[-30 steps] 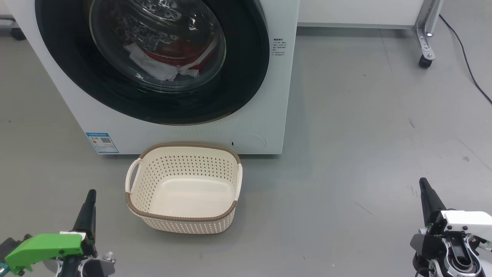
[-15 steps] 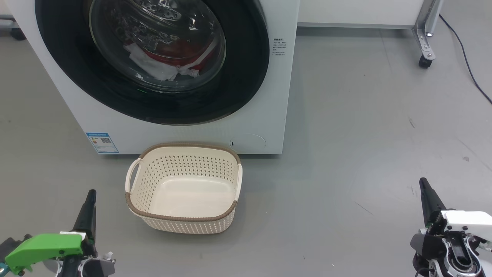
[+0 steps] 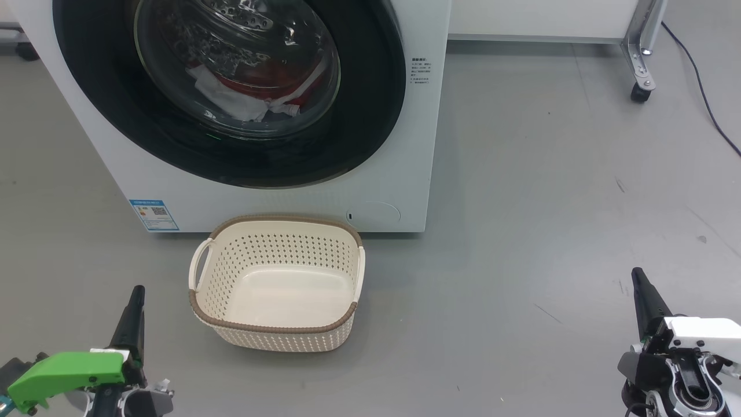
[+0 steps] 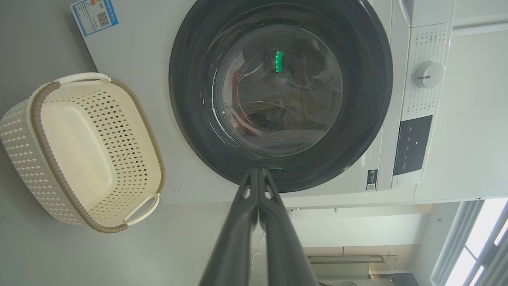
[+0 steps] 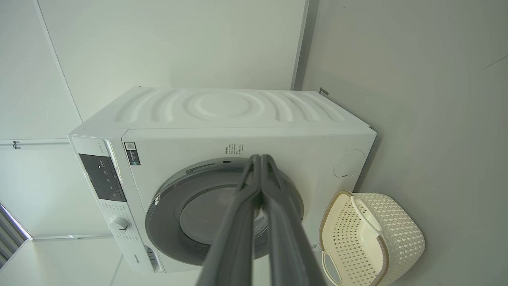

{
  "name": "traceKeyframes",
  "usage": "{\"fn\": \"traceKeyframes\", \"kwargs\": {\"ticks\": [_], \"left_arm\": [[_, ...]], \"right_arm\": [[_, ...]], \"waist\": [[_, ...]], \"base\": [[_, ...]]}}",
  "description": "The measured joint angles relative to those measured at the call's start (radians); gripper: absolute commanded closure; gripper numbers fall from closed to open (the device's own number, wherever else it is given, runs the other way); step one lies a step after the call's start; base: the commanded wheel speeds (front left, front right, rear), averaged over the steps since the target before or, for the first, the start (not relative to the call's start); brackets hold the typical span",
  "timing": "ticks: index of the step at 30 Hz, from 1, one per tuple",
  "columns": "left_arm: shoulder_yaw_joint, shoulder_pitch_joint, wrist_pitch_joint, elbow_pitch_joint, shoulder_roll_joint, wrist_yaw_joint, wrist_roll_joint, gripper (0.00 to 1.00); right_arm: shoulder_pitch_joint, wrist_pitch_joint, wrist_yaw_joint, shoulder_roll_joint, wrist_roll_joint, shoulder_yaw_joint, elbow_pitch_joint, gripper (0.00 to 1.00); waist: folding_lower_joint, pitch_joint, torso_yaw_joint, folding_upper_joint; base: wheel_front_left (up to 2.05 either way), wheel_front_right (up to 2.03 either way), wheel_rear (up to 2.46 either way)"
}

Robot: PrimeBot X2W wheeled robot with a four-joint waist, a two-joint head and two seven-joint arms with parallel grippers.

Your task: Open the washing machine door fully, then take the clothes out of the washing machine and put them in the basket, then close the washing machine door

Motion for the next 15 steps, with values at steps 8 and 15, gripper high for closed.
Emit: {"fn": "traceKeyframes", "kwargs": {"ticks": [8, 15], "left_arm": [[-0.005, 0.026, 0.0, 0.05, -0.019, 0.001, -0.003, 0.0], [-0.016, 0.04, -0.018, 0.047, -0.025, 0.001, 0.002, 0.0]], "right_arm": [[0.042, 0.0, -0.001, 0.023, 0.0, 0.003, 0.046, 0.0], [0.055, -0.016, -0.001, 0.029, -0.012, 0.003, 0.04, 0.0]], "waist": [[0.0, 0.0, 0.0, 0.0], [0.0, 0.001, -0.001, 0.0]], "base": [[0.0, 0.0, 0.0], [0.0, 0.0, 0.0]]}}
